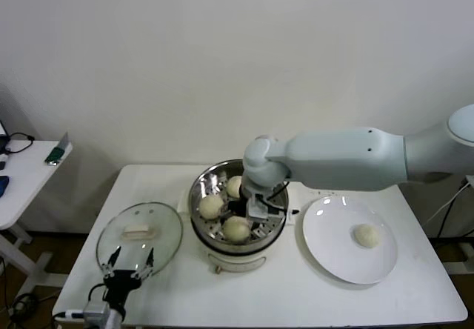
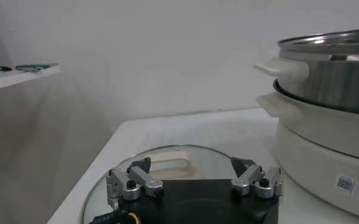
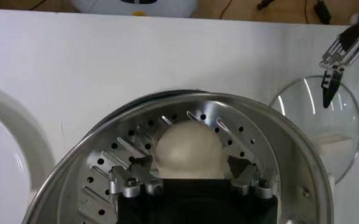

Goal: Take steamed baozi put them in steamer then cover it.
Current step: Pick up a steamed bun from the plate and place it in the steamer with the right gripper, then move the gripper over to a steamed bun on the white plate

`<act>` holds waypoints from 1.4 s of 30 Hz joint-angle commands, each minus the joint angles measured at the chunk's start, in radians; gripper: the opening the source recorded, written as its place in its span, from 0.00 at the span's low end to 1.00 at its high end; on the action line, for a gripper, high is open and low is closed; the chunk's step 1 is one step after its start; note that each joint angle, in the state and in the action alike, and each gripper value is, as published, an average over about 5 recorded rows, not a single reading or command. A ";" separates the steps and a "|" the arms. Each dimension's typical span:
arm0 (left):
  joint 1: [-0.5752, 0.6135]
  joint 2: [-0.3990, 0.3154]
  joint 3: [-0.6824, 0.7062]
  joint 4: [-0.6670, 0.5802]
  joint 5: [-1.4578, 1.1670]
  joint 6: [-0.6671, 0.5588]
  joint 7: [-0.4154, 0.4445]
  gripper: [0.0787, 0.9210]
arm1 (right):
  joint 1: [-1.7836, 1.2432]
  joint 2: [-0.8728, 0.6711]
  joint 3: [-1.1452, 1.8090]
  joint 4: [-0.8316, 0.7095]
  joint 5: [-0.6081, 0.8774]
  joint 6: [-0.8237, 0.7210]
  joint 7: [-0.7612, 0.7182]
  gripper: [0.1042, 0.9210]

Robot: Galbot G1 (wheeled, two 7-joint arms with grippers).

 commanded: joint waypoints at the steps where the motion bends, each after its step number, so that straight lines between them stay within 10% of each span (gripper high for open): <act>1: 0.000 0.000 0.000 -0.001 0.001 0.002 0.000 0.88 | 0.028 -0.014 0.005 -0.024 0.044 0.017 -0.003 0.88; 16: -0.012 0.008 -0.002 -0.005 -0.010 0.006 0.003 0.88 | 0.476 -0.362 -0.252 -0.166 0.636 -0.236 -0.317 0.88; 28: -0.024 0.004 -0.007 -0.006 -0.014 0.008 0.004 0.88 | 0.229 -0.693 -0.309 -0.123 0.439 -0.492 -0.232 0.88; 42: -0.015 0.002 -0.013 0.011 -0.005 -0.004 0.003 0.88 | -0.234 -0.708 0.067 -0.229 0.232 -0.532 -0.168 0.88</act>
